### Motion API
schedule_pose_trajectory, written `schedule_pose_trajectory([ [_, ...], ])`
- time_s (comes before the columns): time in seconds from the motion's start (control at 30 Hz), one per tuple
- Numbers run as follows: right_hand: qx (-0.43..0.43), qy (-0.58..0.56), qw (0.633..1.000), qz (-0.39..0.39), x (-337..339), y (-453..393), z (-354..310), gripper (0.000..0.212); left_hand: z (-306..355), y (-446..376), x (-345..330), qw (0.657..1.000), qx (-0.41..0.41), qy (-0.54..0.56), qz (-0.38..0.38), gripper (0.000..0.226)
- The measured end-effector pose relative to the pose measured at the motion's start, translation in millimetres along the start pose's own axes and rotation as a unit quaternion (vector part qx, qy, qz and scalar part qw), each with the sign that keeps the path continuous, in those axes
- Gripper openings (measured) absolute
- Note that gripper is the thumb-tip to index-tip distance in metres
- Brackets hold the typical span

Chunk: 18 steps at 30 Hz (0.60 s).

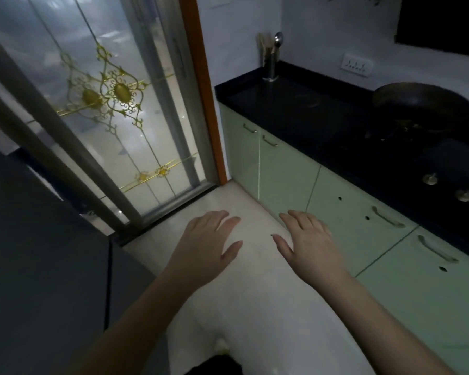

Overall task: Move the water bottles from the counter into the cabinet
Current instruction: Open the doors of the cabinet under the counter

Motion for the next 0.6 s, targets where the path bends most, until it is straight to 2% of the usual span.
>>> schedule_pose_trajectory([
  [0.2, 0.056, -0.001, 0.998, -0.022, -34, -87, -17, 0.049, -58, -49, -11, 0.998, 0.056, 0.009, -0.002, 0.057],
  [0.37, 0.065, 0.011, 0.996, -0.057, -62, -161, -20, 0.052, -112, -101, -11, 0.996, 0.077, 0.033, 0.009, 0.057],
  [0.6, 0.006, 0.004, 0.998, -0.06, -85, -236, -1, 0.051, -158, -194, -12, 0.999, 0.037, 0.019, 0.008, 0.056],
])
Point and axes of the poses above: each hand's wrist, its own y-axis away from the middle knuckle, its own x-axis out of the back of the hand, z = x × y, the point moved 5 cm from there along -y, towards the middle knuckle, and after that the axes turned 14 degrees about x, right-handed, at the moved point
